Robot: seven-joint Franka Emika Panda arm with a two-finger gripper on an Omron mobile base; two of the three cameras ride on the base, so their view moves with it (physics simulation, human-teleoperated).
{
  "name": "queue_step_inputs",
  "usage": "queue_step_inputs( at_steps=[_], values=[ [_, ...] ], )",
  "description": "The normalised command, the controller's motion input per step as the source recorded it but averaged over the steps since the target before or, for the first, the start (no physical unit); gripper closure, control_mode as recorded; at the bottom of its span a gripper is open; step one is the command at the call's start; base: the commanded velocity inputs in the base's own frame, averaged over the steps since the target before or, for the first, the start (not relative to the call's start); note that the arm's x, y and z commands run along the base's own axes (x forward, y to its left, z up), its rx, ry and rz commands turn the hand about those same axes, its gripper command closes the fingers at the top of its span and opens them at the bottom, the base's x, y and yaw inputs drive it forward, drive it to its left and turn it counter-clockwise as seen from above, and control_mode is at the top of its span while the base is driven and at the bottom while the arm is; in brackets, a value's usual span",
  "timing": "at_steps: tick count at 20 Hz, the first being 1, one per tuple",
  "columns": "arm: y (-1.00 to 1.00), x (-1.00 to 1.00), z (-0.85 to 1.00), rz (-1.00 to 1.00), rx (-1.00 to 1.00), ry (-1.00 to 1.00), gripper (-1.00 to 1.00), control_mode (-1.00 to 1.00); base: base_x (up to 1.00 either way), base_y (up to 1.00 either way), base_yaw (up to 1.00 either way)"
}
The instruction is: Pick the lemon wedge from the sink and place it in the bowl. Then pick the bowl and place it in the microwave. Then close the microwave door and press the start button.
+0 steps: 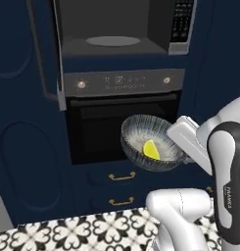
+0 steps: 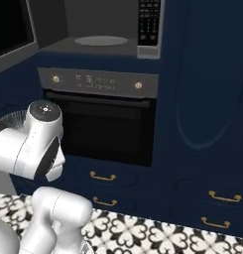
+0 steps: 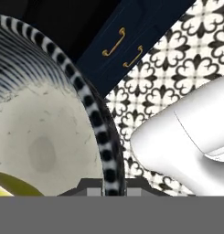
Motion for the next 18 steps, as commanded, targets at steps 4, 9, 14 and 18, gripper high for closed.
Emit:
queue_step_inputs(
  at_steps=[4,9,14,18],
  values=[
    [0.00,0.00,0.00,0.00,0.00,0.00,1.00,1.00,0.91,0.25,0.00],
    [0.00,0.00,0.00,0.00,0.00,0.00,1.00,1.00,0.59,0.51,0.05],
    [0.00,0.00,0.00,0.00,0.00,0.00,1.00,1.00,0.49,0.22,0.01],
    [0.00,0.00,0.00,0.00,0.00,0.00,1.00,1.00,0.76,0.07,0.00]
  ],
)
